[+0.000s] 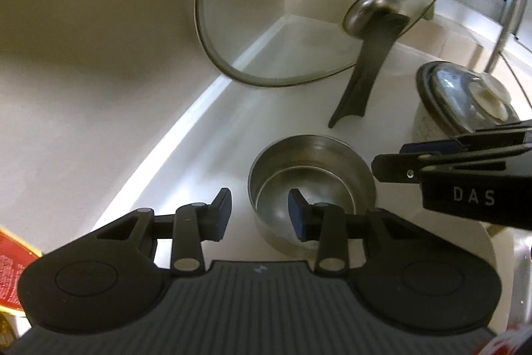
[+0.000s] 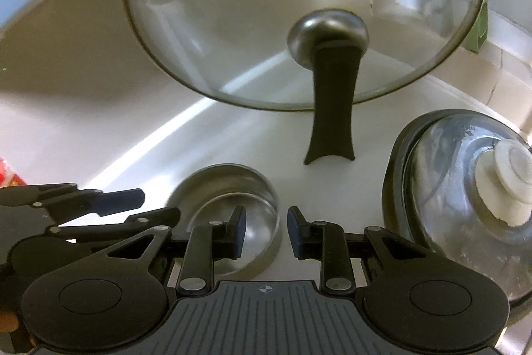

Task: Organize plates and bowls

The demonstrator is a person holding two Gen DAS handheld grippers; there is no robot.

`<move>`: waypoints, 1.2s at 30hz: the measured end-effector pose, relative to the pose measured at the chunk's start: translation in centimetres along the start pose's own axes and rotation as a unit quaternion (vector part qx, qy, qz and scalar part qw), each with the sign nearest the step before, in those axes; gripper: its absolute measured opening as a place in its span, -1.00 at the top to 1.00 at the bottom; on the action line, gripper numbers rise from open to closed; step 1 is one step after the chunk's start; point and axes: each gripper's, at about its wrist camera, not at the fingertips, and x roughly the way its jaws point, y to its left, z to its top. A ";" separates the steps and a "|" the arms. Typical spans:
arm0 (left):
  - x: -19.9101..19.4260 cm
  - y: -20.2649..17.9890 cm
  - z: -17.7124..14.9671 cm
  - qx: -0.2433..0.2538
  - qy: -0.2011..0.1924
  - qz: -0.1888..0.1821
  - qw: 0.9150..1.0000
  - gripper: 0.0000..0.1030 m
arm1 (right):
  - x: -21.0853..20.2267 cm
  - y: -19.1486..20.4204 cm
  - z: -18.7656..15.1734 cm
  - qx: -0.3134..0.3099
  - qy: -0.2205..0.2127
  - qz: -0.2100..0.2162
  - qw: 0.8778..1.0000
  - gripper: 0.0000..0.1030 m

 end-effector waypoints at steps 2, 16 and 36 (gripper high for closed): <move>-1.1 0.1 -0.6 0.003 0.000 0.000 1.000 0.32 | -1.0 0.5 -0.5 -0.006 -0.005 0.004 1.000 0.43; -9.5 1.3 -8.6 0.033 0.054 -0.059 0.996 0.32 | -8.9 3.0 -11.8 0.044 0.084 0.072 0.993 0.43; -8.2 0.2 -12.9 0.019 0.091 -0.043 0.995 0.80 | -5.5 3.9 -14.2 0.068 0.101 0.054 0.991 0.73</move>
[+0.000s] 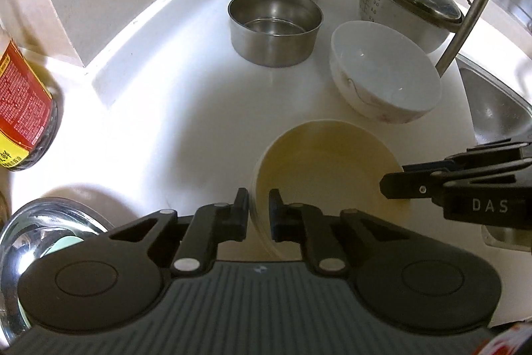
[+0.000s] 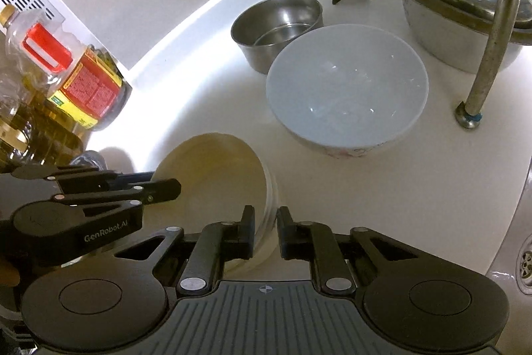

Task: Organize plates and bowls
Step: 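Grasp the rim of the cream bowl stack with the right gripper, then carry the cream bowls onto the white floral bowl and release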

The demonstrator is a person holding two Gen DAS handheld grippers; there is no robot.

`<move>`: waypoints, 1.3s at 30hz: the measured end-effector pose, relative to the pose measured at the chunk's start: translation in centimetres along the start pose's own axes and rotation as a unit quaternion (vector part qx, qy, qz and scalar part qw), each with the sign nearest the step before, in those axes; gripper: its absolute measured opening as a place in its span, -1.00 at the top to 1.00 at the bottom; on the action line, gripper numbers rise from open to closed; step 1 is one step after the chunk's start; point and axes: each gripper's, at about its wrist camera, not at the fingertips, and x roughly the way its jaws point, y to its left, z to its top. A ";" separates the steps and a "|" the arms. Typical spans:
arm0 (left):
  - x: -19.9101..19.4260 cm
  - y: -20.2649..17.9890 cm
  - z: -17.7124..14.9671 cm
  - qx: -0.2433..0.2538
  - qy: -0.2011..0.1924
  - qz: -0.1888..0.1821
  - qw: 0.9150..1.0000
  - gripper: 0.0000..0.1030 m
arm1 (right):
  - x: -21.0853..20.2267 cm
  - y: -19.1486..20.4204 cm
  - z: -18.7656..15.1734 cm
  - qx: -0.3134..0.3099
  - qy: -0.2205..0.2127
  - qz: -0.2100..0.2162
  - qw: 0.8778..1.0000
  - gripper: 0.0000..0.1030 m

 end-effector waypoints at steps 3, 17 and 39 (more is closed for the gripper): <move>0.0 0.1 -0.1 -0.002 -0.003 0.002 1.000 0.86 | 0.1 -0.1 0.1 -0.001 0.000 0.000 1.000 0.74; -3.9 0.0 2.6 0.008 -0.069 0.013 0.997 0.88 | -3.7 1.3 2.1 -0.014 -0.055 0.007 0.998 0.76; 1.7 -7.2 11.5 0.090 -0.098 -0.039 0.990 0.87 | -7.2 -5.6 6.0 0.074 -0.125 -0.082 0.986 0.77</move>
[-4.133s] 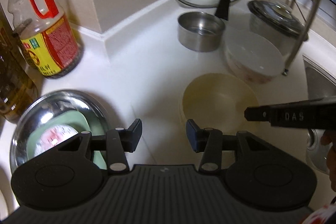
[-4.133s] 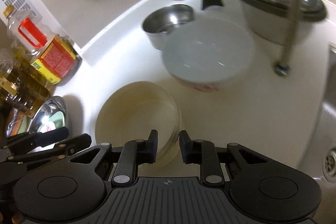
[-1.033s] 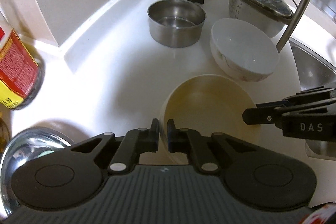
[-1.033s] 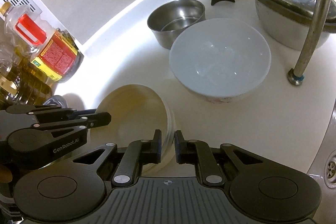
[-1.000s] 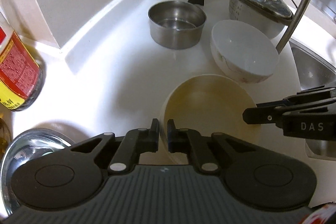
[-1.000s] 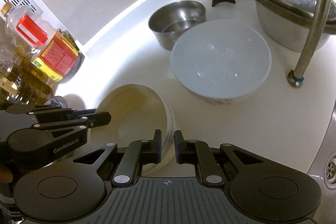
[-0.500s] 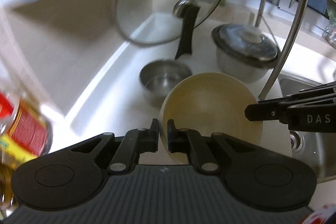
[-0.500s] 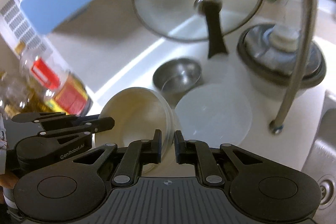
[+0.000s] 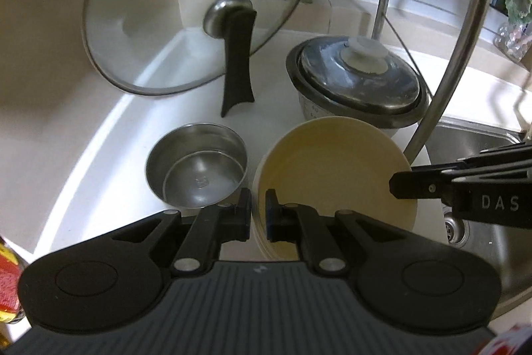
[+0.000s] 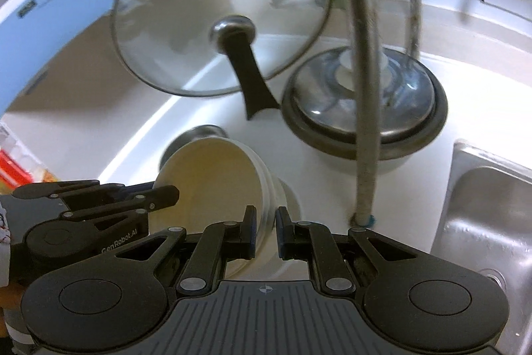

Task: Organize plates and bowls
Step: 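Carry the cream bowls onto the white floral bowl and release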

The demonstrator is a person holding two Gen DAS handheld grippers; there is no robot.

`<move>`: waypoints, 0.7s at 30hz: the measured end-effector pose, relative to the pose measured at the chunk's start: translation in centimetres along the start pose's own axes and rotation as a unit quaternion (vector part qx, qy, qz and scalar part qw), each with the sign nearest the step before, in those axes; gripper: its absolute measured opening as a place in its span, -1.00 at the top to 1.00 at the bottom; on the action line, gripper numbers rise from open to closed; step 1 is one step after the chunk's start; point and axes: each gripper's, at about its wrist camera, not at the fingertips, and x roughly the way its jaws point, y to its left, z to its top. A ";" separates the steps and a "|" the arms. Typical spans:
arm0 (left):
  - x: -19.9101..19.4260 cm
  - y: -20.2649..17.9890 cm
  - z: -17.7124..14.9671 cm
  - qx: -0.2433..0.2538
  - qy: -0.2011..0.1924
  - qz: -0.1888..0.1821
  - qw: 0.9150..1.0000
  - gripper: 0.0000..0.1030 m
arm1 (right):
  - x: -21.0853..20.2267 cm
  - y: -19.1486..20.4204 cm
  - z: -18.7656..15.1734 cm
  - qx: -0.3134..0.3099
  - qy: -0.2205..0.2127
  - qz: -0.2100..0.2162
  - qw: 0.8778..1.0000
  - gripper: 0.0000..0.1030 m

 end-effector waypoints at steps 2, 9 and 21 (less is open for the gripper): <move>0.7 0.0 0.0 0.000 0.009 -0.003 1.000 0.87 | 0.5 -0.3 0.1 0.003 0.009 -0.003 1.000 0.77; 2.1 0.3 0.0 -0.007 0.032 -0.008 0.999 0.86 | 1.9 -0.6 0.3 0.004 0.031 -0.006 0.999 0.77; 1.2 0.5 0.7 -0.004 0.039 -0.028 0.999 0.77 | 1.8 -0.9 0.8 0.033 0.050 0.004 0.998 0.76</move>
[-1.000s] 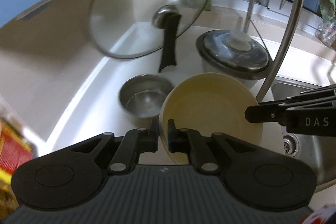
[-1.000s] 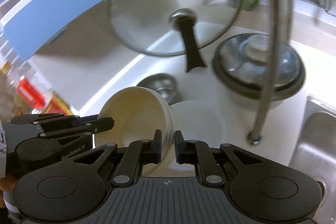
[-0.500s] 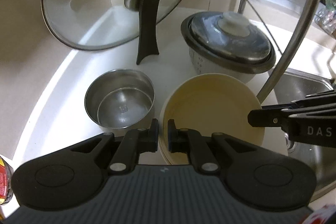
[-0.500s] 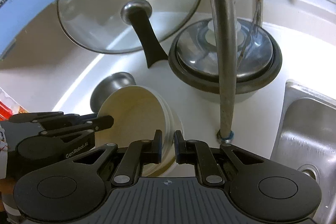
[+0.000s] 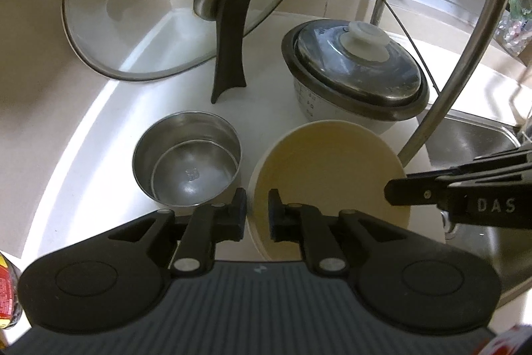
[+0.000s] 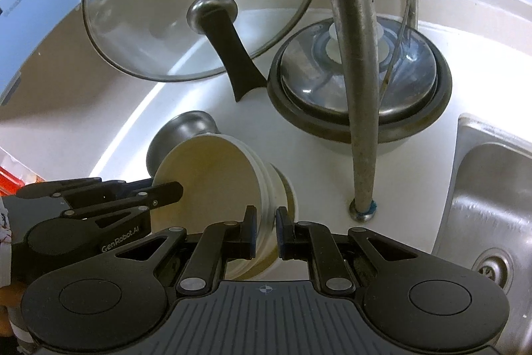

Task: Organize plates and bowls
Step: 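Carry the cream bowls onto the white floral bowl and release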

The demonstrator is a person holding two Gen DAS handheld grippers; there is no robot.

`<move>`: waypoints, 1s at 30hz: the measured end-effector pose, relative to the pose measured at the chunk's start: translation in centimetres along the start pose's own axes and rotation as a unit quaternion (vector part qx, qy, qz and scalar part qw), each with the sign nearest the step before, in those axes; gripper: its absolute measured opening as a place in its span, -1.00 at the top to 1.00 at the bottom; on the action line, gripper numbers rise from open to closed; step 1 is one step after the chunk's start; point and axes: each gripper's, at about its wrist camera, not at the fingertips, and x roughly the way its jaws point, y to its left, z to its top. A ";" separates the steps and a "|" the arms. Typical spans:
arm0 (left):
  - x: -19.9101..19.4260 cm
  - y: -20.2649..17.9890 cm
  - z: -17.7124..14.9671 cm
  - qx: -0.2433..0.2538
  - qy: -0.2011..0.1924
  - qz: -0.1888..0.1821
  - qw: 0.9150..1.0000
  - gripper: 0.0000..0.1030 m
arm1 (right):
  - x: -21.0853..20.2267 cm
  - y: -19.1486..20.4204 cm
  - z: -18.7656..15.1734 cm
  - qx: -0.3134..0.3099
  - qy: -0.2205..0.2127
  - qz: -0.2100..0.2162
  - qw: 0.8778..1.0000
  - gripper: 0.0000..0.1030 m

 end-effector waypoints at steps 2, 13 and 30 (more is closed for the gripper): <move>0.2 0.0 0.0 0.002 0.008 -0.006 1.000 0.74 | 0.2 0.0 -0.1 0.003 0.008 -0.003 1.000 0.76; -0.6 0.2 0.2 0.002 -0.010 -0.010 1.000 0.68 | -0.4 1.7 -0.8 -0.048 -0.023 -0.036 0.998 0.70; 0.0 0.5 -0.6 -0.011 -0.001 -0.020 1.000 0.68 | 0.6 -0.1 -0.3 0.007 -0.047 -0.023 0.999 0.83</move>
